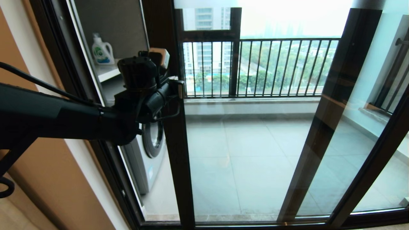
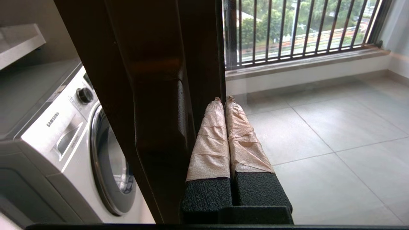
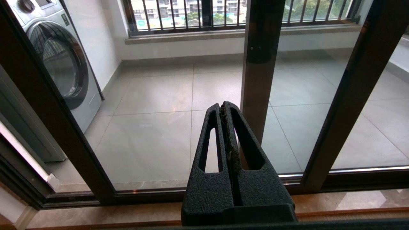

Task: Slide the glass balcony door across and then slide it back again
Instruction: Close the slid door

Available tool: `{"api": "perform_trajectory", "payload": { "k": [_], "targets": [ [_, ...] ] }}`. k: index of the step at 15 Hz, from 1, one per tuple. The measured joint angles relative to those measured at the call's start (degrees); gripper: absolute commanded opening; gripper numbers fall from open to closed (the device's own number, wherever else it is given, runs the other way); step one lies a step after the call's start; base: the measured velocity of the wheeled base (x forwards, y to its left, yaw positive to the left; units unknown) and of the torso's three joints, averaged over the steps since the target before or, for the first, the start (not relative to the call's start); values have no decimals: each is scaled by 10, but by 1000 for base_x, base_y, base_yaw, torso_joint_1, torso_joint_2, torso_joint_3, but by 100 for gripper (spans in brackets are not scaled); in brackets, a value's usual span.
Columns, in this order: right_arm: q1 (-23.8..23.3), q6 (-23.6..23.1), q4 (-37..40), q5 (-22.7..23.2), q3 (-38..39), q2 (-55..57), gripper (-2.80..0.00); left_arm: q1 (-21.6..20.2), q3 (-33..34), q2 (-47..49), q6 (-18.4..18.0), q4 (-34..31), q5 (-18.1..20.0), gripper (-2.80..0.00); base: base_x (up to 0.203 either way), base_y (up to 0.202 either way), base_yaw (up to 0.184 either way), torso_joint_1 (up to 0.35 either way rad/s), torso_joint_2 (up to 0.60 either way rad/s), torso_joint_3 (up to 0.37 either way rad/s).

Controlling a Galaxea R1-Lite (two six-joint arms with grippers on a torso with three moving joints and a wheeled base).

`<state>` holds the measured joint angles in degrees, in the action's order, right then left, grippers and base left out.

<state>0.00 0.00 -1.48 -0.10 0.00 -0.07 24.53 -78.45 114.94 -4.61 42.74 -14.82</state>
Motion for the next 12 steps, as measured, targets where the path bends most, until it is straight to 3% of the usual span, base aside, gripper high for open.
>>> {"api": "perform_trajectory", "payload": {
  "k": [12],
  "targets": [
    [0, 0, 0, 0, 0, 0, -280, -44, 78, -79, 1, 0, 24, -280, 0, 0, 0, 0, 0, 0]
  ]
}}
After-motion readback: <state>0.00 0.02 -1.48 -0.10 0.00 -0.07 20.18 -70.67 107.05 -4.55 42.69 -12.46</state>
